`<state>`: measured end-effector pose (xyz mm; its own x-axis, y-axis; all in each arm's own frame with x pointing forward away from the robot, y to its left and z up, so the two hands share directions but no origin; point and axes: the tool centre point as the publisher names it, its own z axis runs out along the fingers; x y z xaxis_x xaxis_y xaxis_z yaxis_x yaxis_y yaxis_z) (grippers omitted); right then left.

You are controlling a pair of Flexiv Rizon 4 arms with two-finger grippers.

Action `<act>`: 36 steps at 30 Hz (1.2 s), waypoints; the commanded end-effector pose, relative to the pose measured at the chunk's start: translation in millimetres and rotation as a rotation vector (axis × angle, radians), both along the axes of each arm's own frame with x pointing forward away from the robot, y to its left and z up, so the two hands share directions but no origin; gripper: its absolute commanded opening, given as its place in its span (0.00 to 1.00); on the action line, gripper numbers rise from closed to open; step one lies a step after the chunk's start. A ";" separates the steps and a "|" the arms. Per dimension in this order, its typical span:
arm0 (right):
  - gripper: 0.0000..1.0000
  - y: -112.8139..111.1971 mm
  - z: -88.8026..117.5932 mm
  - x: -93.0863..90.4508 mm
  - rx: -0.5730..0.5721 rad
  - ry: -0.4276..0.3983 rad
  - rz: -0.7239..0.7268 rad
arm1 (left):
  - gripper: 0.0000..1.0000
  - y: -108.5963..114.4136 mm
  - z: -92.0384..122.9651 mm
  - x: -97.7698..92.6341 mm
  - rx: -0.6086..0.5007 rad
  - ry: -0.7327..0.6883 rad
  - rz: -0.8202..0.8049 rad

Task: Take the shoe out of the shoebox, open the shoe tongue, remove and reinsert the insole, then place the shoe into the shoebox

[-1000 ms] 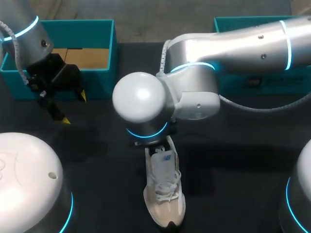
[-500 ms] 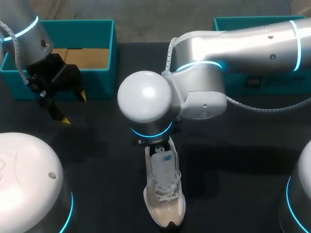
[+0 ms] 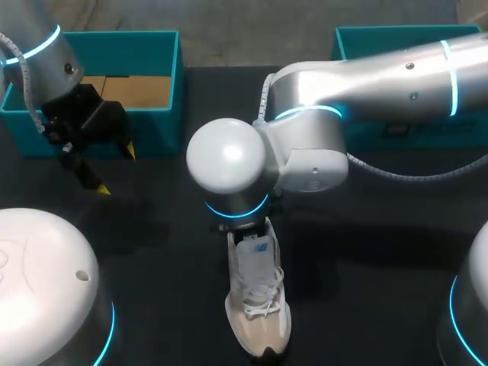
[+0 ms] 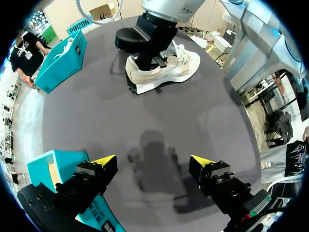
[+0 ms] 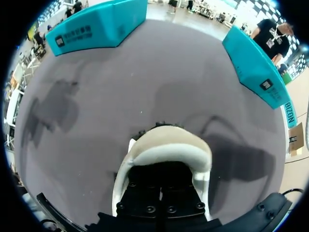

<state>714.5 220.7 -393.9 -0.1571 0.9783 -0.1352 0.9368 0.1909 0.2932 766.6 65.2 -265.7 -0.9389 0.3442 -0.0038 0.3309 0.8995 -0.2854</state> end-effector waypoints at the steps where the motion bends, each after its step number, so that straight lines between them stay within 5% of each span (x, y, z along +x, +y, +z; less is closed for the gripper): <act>1: 0.00 7.2 -8.9 -4.0 0.123 -0.037 -0.381 | 1.00 0.4 0.2 -0.9 0.004 -0.001 0.000; 12: 0.00 9.6 33.9 -16.1 0.033 -0.132 -0.378 | 1.00 0.4 0.2 -0.9 0.004 -0.001 0.000; 31: 0.00 5.6 -12.6 -16.2 -0.001 -0.007 -0.379 | 1.00 0.4 0.2 -0.9 0.004 -0.001 0.000; 36: 0.00 6.9 -2.5 -23.1 0.016 0.001 -0.383 | 1.00 0.4 0.2 -0.9 0.004 -0.001 0.000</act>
